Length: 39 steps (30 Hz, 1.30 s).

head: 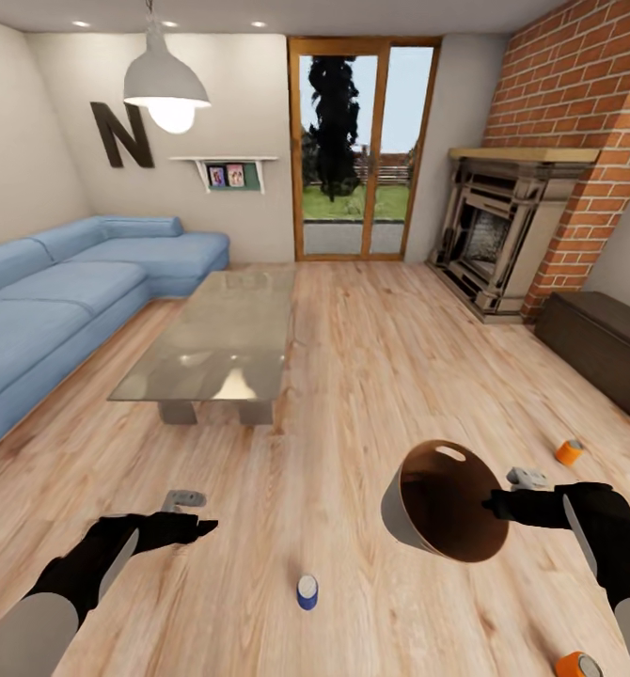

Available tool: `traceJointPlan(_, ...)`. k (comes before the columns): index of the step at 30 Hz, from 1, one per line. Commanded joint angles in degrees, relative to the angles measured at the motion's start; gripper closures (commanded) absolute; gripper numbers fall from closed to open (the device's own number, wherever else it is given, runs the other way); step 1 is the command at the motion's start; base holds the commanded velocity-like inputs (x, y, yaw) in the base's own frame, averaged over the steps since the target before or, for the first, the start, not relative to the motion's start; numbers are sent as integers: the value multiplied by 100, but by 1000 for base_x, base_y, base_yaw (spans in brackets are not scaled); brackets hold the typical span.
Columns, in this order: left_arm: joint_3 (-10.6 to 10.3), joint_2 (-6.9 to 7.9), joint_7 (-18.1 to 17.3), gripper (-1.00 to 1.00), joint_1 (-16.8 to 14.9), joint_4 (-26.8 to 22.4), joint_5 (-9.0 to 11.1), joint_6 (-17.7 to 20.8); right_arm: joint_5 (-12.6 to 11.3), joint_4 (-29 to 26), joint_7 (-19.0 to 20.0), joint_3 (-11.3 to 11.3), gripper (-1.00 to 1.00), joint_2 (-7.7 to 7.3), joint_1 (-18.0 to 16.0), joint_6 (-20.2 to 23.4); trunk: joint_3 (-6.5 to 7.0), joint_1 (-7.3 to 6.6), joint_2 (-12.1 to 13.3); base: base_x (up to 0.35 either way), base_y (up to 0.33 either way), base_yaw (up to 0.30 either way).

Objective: Put the three can of soda from the living room inside the tash can in the kitchen.

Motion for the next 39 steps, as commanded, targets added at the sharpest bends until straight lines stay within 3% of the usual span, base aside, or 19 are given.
traceJointPlan(1,-69,-3,33,-100,0,1,-3,10,-190,-3,40,-2,100,-3,-3,65,-1,0,0,304,-55,-60)
traceJointPlan(8,-208,-22,247,-100,-2,-8,-7,67,-172,-3,38,-2,100,1,-3,69,-6,0,0,218,-22,-34)
traceJointPlan(17,-230,-31,275,-100,-2,-11,-11,77,-173,-3,41,-2,100,-5,-3,72,-7,0,0,21,131,-187)
traceJointPlan(19,-292,-32,277,-100,-3,-11,-14,80,-175,-3,42,-2,100,-3,-3,72,-7,0,0,2,103,-237)
traceJointPlan(20,-469,-40,283,-100,-6,-8,-13,95,-176,-3,43,-2,100,-3,-3,72,-7,0,0,1,47,-240)
traceJointPlan(23,-651,-47,293,-100,-8,1,-8,119,-177,-3,41,-2,100,-7,-3,72,-7,0,0,1,29,-241)
traceJointPlan(25,-698,-48,294,-100,-8,3,-7,128,-177,-3,42,-2,100,-7,-3,72,-7,0,0,0,14,-242)
traceJointPlan(39,-785,-61,361,-100,-9,7,-11,164,-177,-3,42,-7,100,-19,-3,72,-7,0,0,0,2,-223)
